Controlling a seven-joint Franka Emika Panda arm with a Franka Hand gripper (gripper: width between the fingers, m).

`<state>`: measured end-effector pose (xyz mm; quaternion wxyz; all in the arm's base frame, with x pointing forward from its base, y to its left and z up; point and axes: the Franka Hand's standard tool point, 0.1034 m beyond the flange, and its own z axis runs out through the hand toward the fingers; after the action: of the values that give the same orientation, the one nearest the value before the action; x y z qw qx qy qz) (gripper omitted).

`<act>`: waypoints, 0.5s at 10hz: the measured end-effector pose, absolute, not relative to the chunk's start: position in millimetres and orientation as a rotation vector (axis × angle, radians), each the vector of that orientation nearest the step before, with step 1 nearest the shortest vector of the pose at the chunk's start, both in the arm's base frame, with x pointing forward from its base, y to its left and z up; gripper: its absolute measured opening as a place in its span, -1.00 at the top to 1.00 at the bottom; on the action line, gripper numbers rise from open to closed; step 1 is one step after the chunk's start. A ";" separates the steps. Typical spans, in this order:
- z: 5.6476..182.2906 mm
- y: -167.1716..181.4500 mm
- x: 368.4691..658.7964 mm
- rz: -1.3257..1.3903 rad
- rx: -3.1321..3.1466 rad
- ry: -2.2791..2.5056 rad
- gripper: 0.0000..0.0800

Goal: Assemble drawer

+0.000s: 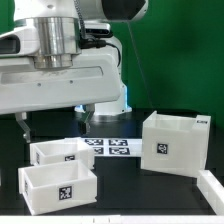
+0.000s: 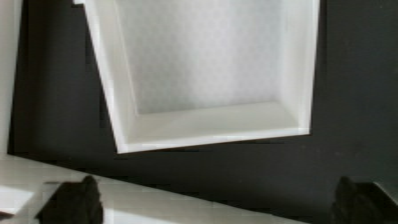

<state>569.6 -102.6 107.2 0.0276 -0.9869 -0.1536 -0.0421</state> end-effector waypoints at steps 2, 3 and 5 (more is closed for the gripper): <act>107.5 -101.7 569.4 -0.130 -3.047 -0.471 -0.62; 114.3 -90.9 566.4 -0.130 -3.068 -0.285 -0.62; 132.3 -65.4 560.8 -0.128 -3.068 -0.080 -0.62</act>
Offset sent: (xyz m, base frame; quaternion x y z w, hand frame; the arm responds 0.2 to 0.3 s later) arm -0.0283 0.0294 0.0374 -0.0621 -0.0561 0.2448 0.9659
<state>560.8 -65.4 132.3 0.0348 -0.9982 -0.0260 -0.0416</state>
